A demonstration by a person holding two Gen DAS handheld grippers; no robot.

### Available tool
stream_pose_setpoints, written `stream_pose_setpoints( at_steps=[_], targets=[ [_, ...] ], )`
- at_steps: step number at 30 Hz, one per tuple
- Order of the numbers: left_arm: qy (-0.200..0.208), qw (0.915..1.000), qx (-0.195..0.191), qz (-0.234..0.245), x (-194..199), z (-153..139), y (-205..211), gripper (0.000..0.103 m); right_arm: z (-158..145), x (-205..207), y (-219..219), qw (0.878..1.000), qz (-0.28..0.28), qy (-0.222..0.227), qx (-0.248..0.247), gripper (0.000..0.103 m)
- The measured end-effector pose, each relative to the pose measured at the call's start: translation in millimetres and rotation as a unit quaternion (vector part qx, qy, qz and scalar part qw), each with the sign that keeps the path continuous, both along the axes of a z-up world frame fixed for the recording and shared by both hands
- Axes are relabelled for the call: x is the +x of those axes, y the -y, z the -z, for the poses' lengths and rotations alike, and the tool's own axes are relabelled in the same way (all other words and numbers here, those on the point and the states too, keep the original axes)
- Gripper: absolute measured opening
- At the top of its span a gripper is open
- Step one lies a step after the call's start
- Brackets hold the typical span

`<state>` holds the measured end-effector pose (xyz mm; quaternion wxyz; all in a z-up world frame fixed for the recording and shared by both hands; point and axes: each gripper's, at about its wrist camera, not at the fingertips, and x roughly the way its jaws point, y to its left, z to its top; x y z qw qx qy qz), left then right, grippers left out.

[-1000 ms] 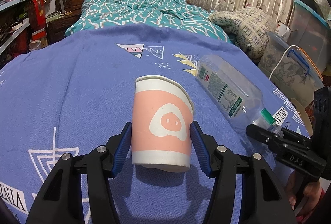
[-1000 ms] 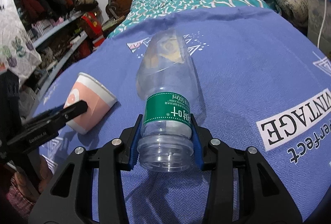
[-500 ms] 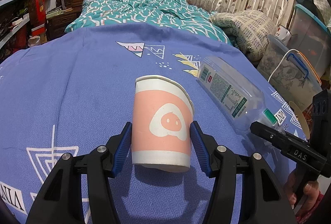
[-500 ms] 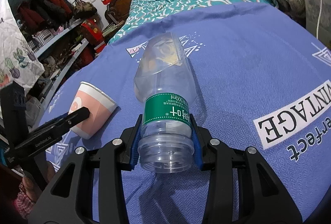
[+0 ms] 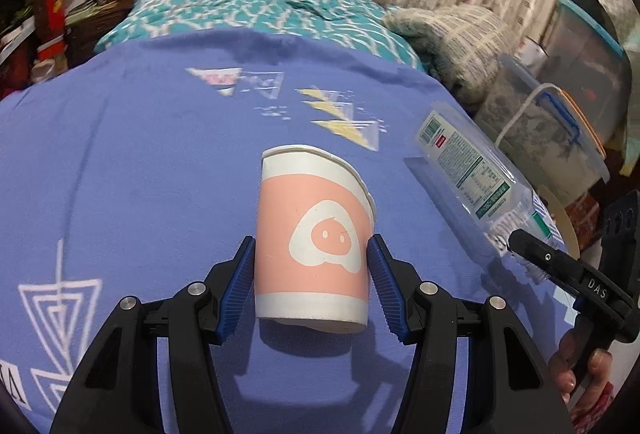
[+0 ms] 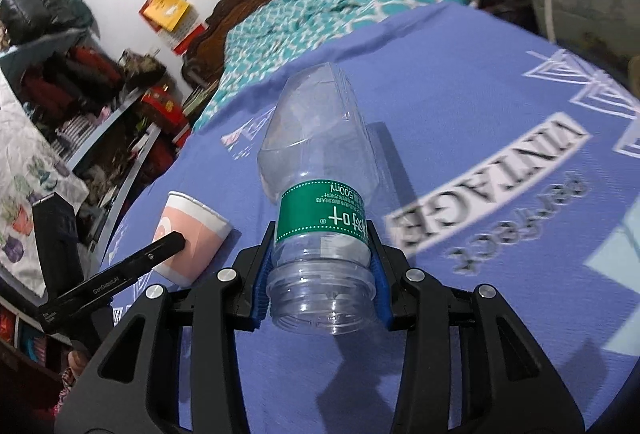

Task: Collect trash
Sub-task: 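Carry the cup and bottle to the beige bin with both grippers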

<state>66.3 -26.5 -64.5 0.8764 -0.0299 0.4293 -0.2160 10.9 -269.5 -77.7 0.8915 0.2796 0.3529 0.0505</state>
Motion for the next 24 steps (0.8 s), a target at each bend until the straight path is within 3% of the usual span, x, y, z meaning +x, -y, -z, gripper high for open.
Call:
stream_pose_setpoints(
  at_steps=[6, 11, 14, 17, 24],
  targets=[
    [-0.002, 0.9978, -0.007, 0.066, 0, -13, 65, 0.054, 1, -33, 38, 0.999, 0.051, 0.009, -0.009, 0.043],
    [-0.003, 0.9898, -0.001, 0.142, -3, -22, 146, 0.054, -8, -73, 94, 0.992, 0.120, 0.027, -0.025, 0.043],
    [-0.003, 0.9804, 0.007, 0.197, -10, -26, 208, 0.054, -8, -103, 140, 0.984, 0.174, 0.033, -0.028, 0.043],
    [-0.005, 0.9657, 0.014, 0.259, -24, -30, 282, 0.054, -6, -139, 189, 0.971, 0.234, 0.033, -0.029, 0.043],
    [-0.013, 0.9341, 0.033, 0.355, -48, -25, 435, 0.054, 7, -183, 298, 0.943, 0.332, -0.015, -0.035, 0.043]
  ],
)
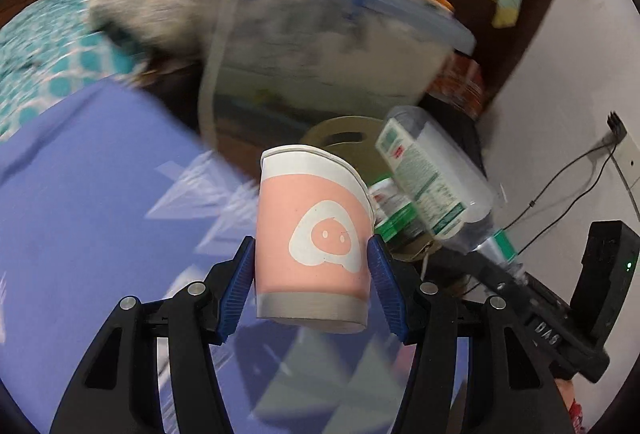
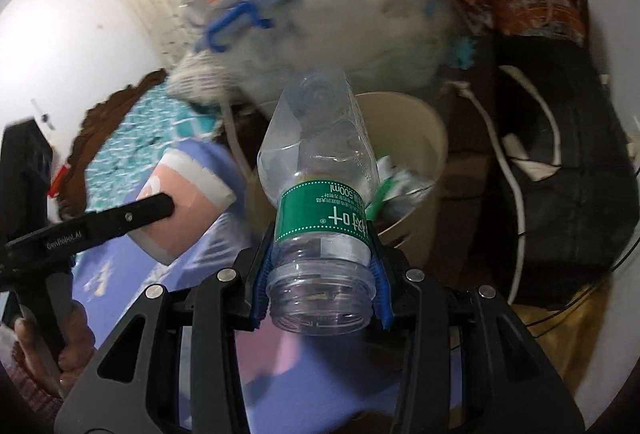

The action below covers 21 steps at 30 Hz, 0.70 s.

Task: Collect trash
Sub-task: 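Carry the cup and bottle to the beige bin with both grippers, then open both grippers over the beige bin to drop cup and bottle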

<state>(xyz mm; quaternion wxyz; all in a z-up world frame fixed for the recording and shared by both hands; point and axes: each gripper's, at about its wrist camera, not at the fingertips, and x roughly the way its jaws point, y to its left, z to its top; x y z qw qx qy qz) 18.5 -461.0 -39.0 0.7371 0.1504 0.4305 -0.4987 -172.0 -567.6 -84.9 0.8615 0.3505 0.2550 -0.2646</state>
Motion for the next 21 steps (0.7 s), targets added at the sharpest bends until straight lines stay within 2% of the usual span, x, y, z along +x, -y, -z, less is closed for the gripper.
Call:
stream_pose_setpoints(
  at_steps=[5, 6, 7, 8, 10, 11, 14, 21],
  targets=[
    [-0.005, 0.9991, 0.023, 0.036, -4, 17, 74, 0.055, 8, 21, 41, 1.000, 0.007, -0.027, 0.006, 0.045],
    [-0.008, 0.9990, 0.025, 0.036, -1, 19, 83, 0.056, 10, 25, 46, 1.000, 0.006, -0.027, 0.010, 0.048],
    [-0.014, 0.9989, 0.027, 0.036, 2, 22, 93, 0.057, 12, 29, 50, 1.000, 0.007, -0.025, 0.014, 0.063],
    [-0.026, 0.9985, 0.030, 0.037, 6, 29, 105, 0.069, 15, 30, 53, 1.000, 0.008, -0.023, 0.017, 0.069],
    [-0.041, 0.9977, 0.043, 0.033, 14, 38, 119, 0.090, 17, 36, 55, 1.000, 0.012, -0.010, 0.018, 0.071],
    [-0.043, 0.9976, 0.048, 0.026, 18, 43, 124, 0.090, 15, 34, 57, 1.000, 0.019, -0.006, 0.014, 0.071],
    [-0.060, 0.9969, 0.050, 0.013, 30, 49, 126, 0.090, 10, 38, 56, 1.000, 0.028, 0.000, -0.004, 0.071],
    [-0.063, 0.9980, -0.004, -0.002, 40, 21, 83, 0.090, -12, 10, -4, 0.996, 0.056, 0.028, -0.061, 0.071]
  ],
)
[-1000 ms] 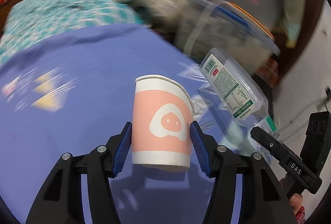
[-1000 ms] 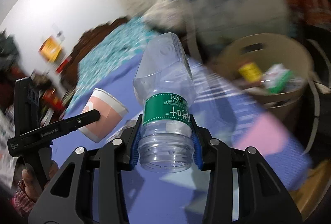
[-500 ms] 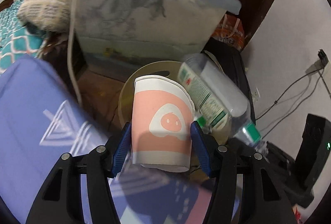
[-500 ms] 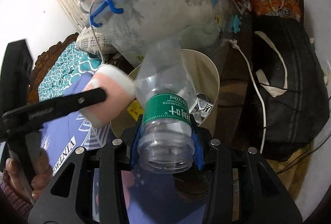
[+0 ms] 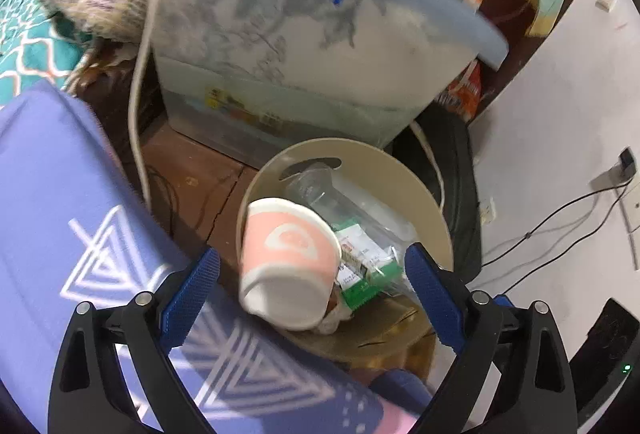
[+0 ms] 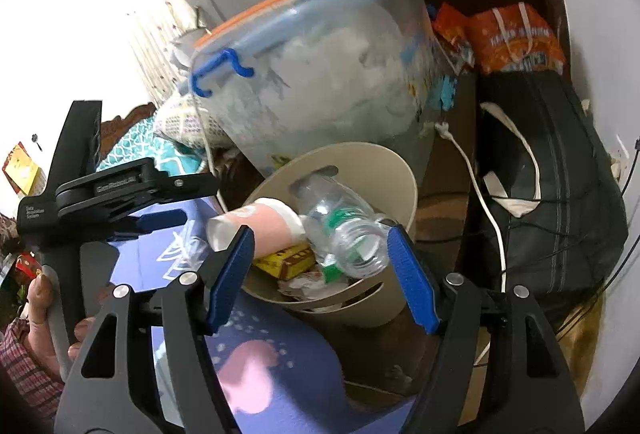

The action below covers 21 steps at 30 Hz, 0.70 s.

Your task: Collect trash

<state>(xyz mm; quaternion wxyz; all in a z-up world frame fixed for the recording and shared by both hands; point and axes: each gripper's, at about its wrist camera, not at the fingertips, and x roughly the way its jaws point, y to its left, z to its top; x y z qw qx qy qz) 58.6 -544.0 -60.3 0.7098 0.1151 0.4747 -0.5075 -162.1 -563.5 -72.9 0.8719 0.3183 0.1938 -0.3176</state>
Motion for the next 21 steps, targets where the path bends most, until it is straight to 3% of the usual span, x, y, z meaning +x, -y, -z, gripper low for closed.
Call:
stream_pose_setpoints(
  at_steps=[3, 4, 6, 9, 11, 14, 16, 21],
  targets=[
    [-0.003, 0.9996, -0.022, -0.016, 2, -13, -33, 0.089, -17, -3, -29, 1.000, -0.016, 0.008, -0.021, 0.065],
    [-0.004, 0.9994, -0.028, -0.021, 4, -17, -47, 0.088, -21, 4, -37, 0.999, -0.029, 0.004, -0.030, 0.055],
    [-0.007, 0.9988, -0.040, -0.029, 5, -25, -78, 0.081, -29, 24, -49, 0.997, -0.063, -0.004, -0.041, 0.044],
    [0.000, 0.9979, -0.050, -0.041, 0, -32, -126, 0.077, -38, 51, -71, 0.993, -0.116, 0.003, -0.036, 0.044],
    [0.026, 0.9972, -0.044, -0.056, -8, -33, -160, 0.077, -44, 65, -91, 0.989, -0.142, 0.019, -0.033, 0.046],
    [0.067, 0.9939, -0.029, -0.082, -23, -33, -201, 0.079, -46, 77, -122, 0.987, -0.155, 0.037, -0.027, 0.063],
    [0.080, 0.9926, -0.021, -0.088, -33, -33, -218, 0.079, -39, 76, -139, 0.989, -0.140, 0.050, -0.010, 0.076],
    [0.131, 0.9878, -0.024, -0.081, -67, -35, -252, 0.086, -21, 60, -173, 0.995, -0.085, 0.044, 0.013, 0.087]
  ],
)
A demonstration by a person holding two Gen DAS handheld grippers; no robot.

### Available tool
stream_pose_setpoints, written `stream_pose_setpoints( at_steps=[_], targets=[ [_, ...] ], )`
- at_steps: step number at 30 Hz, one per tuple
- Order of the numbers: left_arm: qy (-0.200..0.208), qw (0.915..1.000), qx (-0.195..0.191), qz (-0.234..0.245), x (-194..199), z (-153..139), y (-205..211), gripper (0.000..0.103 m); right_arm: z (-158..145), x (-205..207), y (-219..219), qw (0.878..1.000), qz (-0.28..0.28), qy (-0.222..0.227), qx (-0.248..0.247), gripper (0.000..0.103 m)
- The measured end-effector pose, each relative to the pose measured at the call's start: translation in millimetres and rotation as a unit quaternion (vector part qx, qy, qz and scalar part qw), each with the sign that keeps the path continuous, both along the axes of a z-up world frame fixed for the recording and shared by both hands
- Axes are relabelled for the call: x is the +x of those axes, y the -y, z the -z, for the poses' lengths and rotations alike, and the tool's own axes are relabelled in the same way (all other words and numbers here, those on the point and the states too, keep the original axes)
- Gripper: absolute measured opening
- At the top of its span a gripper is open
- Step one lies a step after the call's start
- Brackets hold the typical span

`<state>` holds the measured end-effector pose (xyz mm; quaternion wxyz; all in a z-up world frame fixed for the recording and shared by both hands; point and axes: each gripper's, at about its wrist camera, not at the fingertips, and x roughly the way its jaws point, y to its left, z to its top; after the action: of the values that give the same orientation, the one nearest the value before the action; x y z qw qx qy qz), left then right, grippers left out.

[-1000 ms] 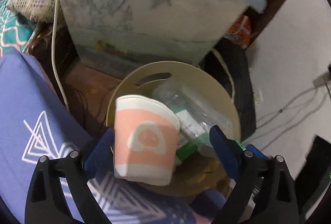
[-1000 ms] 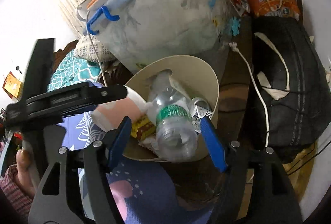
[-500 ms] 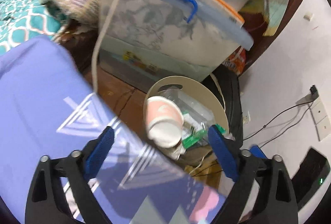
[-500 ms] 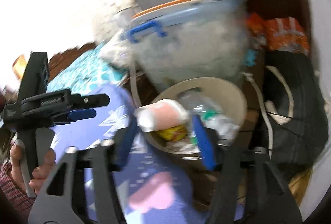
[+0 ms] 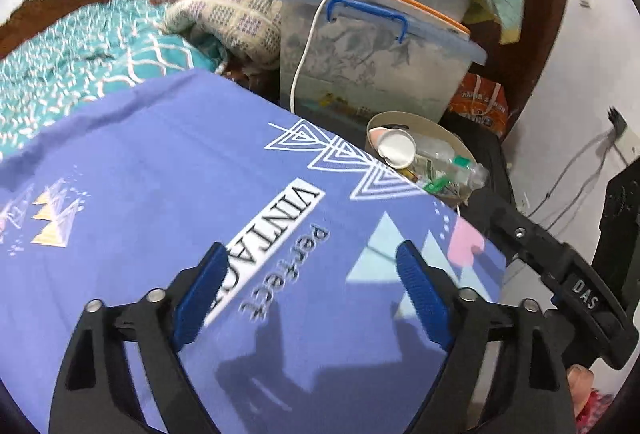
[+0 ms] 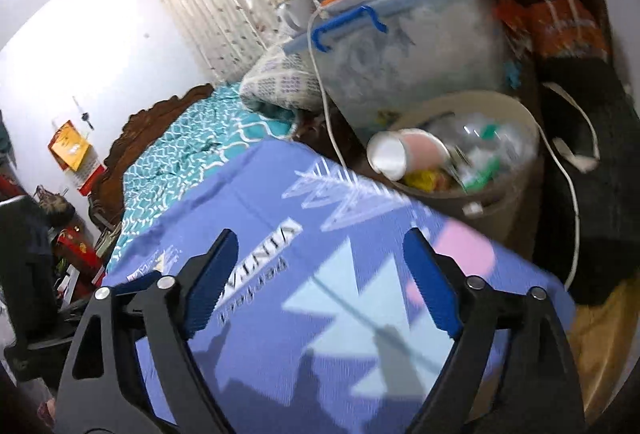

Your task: Collect trash

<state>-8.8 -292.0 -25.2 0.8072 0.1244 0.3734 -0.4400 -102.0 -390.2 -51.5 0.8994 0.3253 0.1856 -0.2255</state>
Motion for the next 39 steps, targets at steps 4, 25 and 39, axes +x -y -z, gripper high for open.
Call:
stream_pose_setpoints(
  at_steps=[4, 25, 39],
  targets=[
    [0.028, 0.9995, -0.014, 0.004, -17, -9, -20, 0.093, 5, -13, -21, 1.000, 0.017, -0.014, 0.009, 0.090],
    [0.116, 0.9873, -0.017, -0.108, -26, -43, -106, 0.094, -61, -33, -93, 0.997, 0.041, -0.034, -0.056, 0.100],
    [0.130, 0.9833, -0.009, -0.127, -26, -43, -108, 0.094, -44, -33, -94, 0.996, 0.054, -0.064, -0.004, 0.100]
  ],
)
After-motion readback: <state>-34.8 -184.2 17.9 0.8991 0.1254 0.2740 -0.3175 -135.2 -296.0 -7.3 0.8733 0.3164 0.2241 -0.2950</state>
